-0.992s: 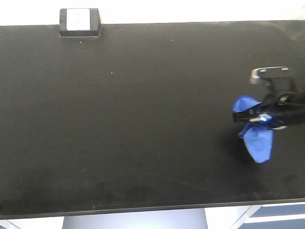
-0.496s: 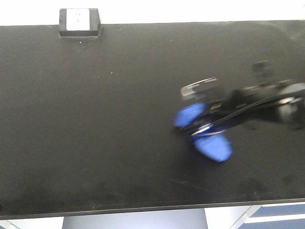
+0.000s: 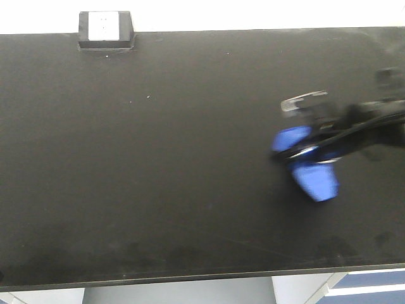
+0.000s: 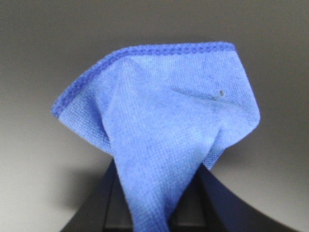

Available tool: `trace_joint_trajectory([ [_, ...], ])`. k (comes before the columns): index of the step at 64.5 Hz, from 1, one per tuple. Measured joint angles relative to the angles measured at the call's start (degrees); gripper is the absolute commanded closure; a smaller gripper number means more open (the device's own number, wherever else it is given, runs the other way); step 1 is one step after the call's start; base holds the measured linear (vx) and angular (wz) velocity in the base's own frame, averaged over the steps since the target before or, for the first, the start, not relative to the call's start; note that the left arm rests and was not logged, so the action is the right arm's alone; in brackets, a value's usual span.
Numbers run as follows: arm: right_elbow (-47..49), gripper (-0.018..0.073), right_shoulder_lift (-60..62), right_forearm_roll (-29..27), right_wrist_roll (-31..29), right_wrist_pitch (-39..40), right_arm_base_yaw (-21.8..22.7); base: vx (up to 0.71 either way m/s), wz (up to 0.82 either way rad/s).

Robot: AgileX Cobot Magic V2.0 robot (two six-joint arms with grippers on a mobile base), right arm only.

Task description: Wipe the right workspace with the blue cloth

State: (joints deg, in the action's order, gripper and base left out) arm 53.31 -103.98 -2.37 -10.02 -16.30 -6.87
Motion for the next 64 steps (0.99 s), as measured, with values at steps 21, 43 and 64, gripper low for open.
trace_joint_trajectory([
  [21, 0.05, 0.0557, -0.16, -9.61, -6.26, -0.8, -6.62, 0.0, 0.0],
  [43, 0.11, 0.0557, -0.16, -12.69, -11.37, 1.38, -25.22, 0.0, 0.0],
  [64, 0.11, 0.0529, -0.16, -13.31, -11.48, 0.59, -2.83, 0.0, 0.0],
])
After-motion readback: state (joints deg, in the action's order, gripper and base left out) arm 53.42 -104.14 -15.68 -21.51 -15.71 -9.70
